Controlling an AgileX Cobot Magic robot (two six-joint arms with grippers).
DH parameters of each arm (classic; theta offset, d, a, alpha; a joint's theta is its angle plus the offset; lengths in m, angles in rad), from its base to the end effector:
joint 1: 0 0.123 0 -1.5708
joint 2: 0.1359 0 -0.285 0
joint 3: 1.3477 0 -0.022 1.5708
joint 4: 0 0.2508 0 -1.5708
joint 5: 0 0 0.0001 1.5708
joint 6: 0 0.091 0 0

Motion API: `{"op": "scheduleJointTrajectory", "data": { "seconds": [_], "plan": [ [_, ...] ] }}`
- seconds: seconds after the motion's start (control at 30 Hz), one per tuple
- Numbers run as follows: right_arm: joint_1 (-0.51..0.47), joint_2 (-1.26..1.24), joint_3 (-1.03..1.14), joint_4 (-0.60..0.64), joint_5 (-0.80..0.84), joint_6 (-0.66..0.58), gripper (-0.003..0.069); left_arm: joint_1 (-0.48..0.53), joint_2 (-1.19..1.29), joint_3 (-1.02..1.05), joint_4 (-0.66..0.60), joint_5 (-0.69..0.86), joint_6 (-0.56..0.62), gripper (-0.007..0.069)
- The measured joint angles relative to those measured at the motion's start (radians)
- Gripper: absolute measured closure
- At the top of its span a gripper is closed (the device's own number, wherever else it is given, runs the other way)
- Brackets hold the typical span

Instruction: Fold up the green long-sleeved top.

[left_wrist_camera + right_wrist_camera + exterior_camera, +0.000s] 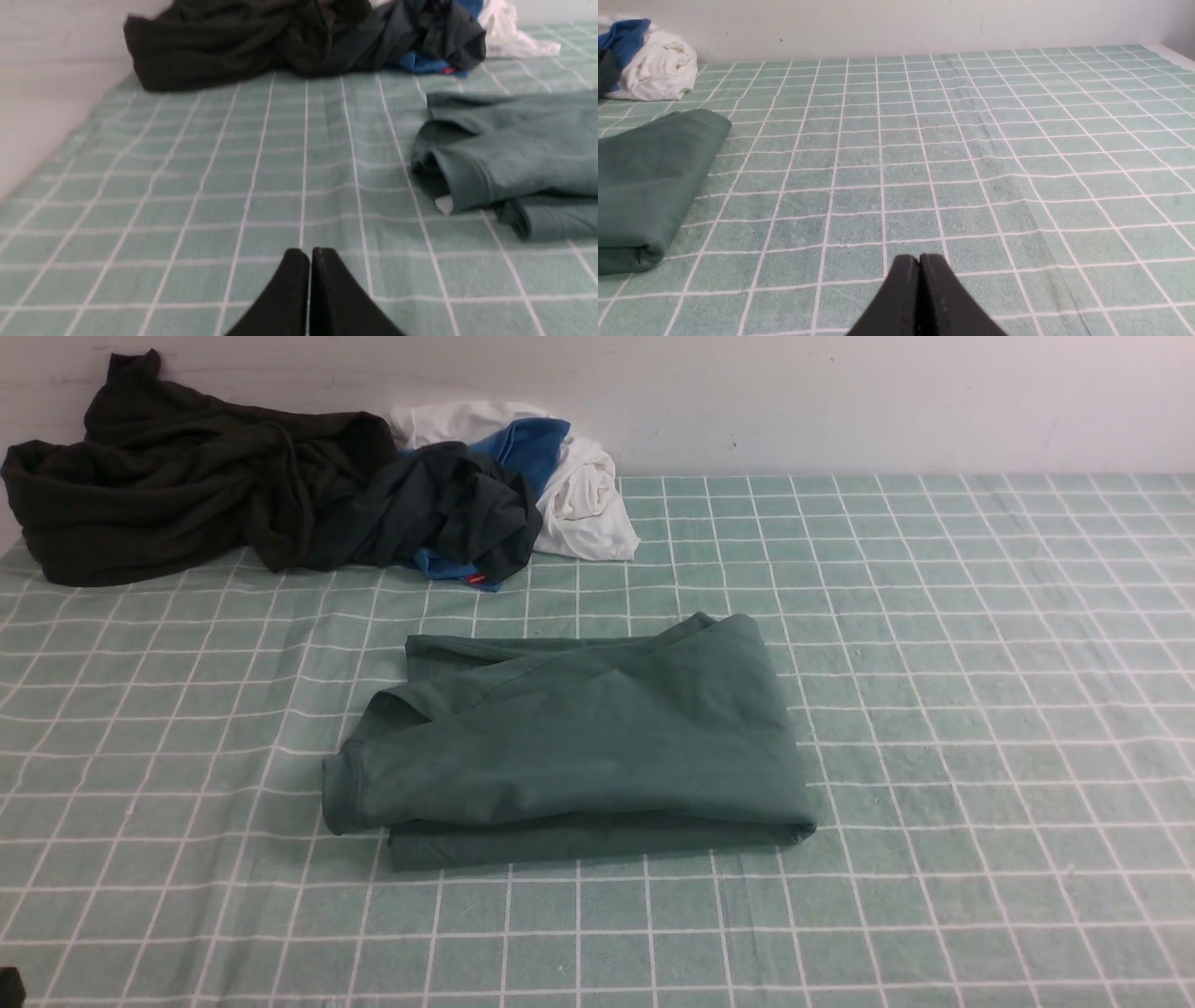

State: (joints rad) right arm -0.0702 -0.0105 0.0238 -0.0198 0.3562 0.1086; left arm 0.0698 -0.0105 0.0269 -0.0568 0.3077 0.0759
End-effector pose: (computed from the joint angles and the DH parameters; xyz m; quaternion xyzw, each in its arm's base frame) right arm 0.0529 -0.0044 0.1737 0.0661 0.7968 0.0032 0.6006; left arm 0.0543 0.0022 0.1769 -0.0135 0.7854 0.0216 0.6184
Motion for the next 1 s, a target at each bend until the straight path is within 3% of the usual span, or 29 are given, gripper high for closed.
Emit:
{"op": "scheduleJointTrajectory", "data": {
  "seconds": [1.0],
  "plan": [
    [0.000,0.000,0.000,0.000,0.000,0.000,0.0672,0.000,0.000,-0.006,0.001,0.030,-0.036,0.0627]
  ]
}}
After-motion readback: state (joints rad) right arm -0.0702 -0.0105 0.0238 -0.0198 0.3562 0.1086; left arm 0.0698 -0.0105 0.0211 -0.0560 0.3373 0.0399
